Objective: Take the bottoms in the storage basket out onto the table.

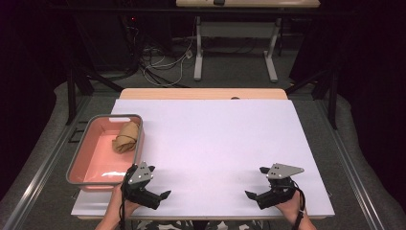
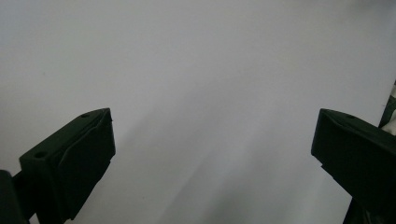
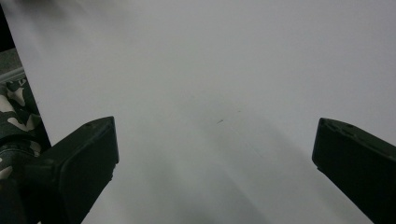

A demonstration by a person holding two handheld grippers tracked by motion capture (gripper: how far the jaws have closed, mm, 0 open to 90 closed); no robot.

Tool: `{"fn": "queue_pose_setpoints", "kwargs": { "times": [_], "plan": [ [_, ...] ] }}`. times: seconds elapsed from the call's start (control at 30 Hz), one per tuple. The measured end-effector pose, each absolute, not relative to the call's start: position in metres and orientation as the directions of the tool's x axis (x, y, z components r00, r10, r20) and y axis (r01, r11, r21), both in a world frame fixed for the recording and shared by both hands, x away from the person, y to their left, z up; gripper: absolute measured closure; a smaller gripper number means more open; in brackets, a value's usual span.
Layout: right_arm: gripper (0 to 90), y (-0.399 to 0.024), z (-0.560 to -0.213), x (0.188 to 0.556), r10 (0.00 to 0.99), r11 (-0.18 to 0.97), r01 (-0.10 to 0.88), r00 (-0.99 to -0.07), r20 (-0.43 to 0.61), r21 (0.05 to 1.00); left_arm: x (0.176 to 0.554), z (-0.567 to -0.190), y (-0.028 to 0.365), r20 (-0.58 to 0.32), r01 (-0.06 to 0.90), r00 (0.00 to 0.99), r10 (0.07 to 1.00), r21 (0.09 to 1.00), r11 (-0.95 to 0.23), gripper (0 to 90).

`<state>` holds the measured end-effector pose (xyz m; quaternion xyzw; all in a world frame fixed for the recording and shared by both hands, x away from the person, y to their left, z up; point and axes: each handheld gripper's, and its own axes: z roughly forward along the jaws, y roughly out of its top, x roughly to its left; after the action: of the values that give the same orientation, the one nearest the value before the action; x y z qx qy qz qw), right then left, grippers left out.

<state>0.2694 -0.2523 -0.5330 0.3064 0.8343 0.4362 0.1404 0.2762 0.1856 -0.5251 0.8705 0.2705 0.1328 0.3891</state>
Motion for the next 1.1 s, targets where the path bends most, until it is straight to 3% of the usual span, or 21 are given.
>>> {"fn": "queue_pose_setpoints", "kwargs": {
  "times": [1.1],
  "plan": [
    [0.2, -0.248, -0.536, 0.271, 0.629, 0.437, 0.394, -0.777, 0.039, 0.808, 0.297, -0.512, 0.169, -0.005, 0.398, 0.83, 0.558, 0.707, -0.585, 0.0]
  ]
}}
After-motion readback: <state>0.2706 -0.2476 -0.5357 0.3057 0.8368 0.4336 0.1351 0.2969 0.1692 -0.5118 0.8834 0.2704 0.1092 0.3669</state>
